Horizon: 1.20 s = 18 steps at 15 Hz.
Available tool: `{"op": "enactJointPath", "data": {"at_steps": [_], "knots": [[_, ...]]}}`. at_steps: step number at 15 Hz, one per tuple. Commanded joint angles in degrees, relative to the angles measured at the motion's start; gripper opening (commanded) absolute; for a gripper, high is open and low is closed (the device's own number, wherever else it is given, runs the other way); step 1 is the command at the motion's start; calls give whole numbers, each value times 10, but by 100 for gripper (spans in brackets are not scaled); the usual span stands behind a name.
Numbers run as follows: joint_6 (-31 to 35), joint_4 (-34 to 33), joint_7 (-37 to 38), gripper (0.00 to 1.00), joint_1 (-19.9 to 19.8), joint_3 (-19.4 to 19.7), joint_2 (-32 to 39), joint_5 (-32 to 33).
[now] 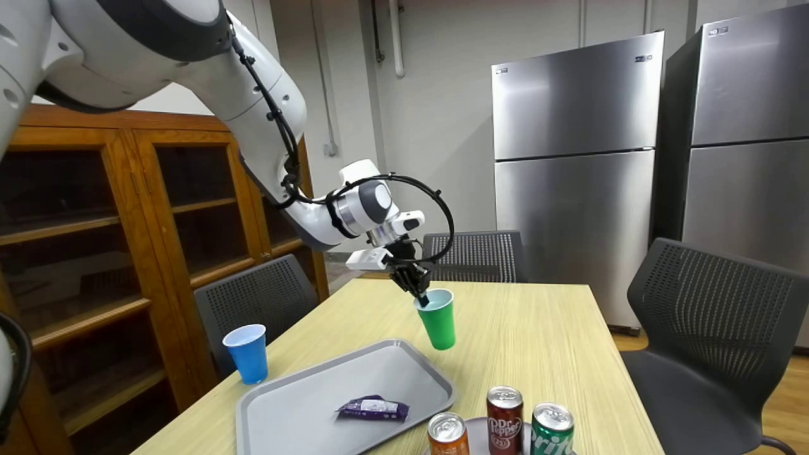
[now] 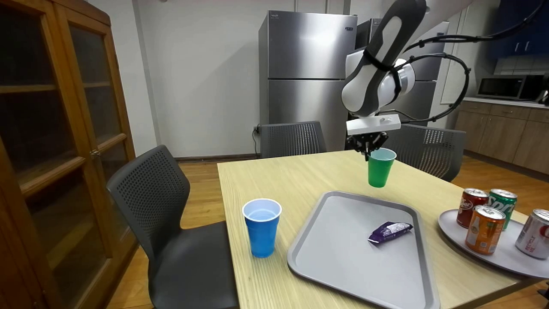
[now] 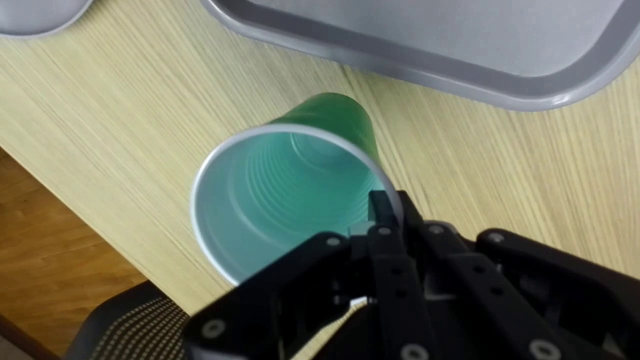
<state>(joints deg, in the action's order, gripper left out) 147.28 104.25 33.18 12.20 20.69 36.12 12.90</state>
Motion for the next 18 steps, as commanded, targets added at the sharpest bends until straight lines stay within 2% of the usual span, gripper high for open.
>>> {"op": "enactJointPath", "data": {"at_steps": [1,7,13,14,15,18], "knots": [[-38,-57,23,1,-24,-5,38,-7],[-85,-119,26,1,-55,-15,88,-24],[-115,-160,27,1,-64,-20,118,-38],[-120,-164,26,30,-65,-20,120,-39],[-122,-165,27,31,-65,-20,120,-39],[-105,-144,20,52,-57,-21,98,-32]]}}
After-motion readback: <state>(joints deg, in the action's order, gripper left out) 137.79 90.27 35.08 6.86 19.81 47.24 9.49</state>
